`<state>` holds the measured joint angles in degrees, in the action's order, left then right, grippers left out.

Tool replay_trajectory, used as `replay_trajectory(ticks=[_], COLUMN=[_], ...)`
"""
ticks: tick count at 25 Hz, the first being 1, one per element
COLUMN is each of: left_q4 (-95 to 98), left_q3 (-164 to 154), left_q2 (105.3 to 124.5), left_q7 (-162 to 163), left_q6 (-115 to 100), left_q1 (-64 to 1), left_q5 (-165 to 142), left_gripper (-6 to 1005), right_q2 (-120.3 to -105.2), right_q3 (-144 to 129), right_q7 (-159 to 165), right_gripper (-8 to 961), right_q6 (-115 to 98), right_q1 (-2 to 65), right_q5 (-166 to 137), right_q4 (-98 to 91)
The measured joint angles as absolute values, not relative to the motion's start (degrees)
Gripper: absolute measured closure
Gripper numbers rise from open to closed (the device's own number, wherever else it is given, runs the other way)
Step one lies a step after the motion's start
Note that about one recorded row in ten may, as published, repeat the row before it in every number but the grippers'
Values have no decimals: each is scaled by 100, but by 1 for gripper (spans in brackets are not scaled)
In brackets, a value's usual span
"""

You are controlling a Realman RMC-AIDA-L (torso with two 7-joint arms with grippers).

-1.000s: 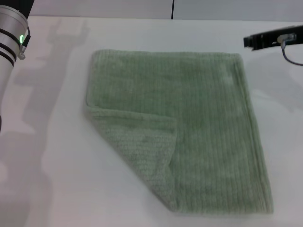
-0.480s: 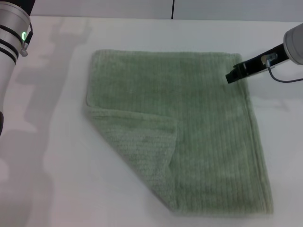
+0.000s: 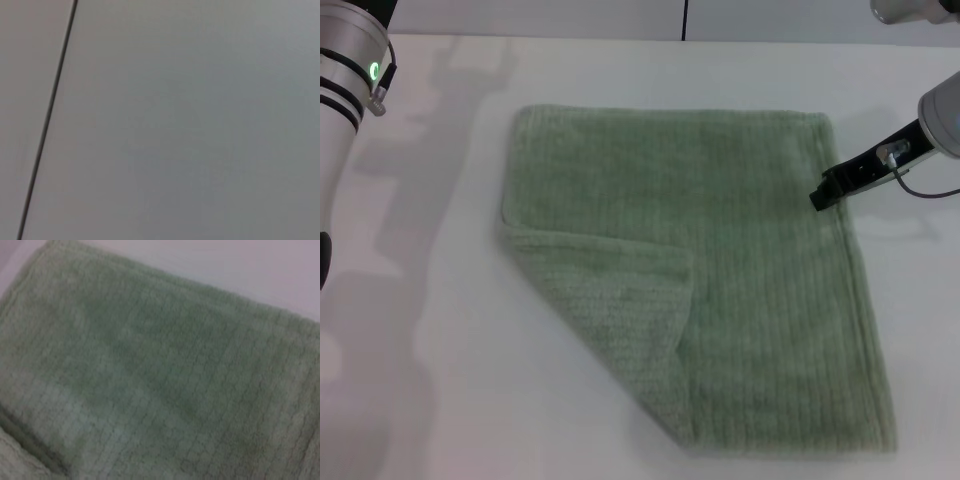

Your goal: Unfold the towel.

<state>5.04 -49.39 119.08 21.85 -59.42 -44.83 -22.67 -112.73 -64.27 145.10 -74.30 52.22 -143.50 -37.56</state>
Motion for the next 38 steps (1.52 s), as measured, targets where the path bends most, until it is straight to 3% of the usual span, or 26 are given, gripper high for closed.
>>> replay_trajectory(ticks=[38], left_q4=[448], left_q3=[-4983], left_q2=[11909], left_q7=[2259], left_q6=[-5906], left_q1=[-4589], left_q5=[-2267], left_gripper=[201], right_q2=[-11162], right_q3=[-6439], right_q7=[14107], right_gripper=[954], right_q6=[-6865], right_q1=[5440], right_q5=[-14515], right_q4=[-2856])
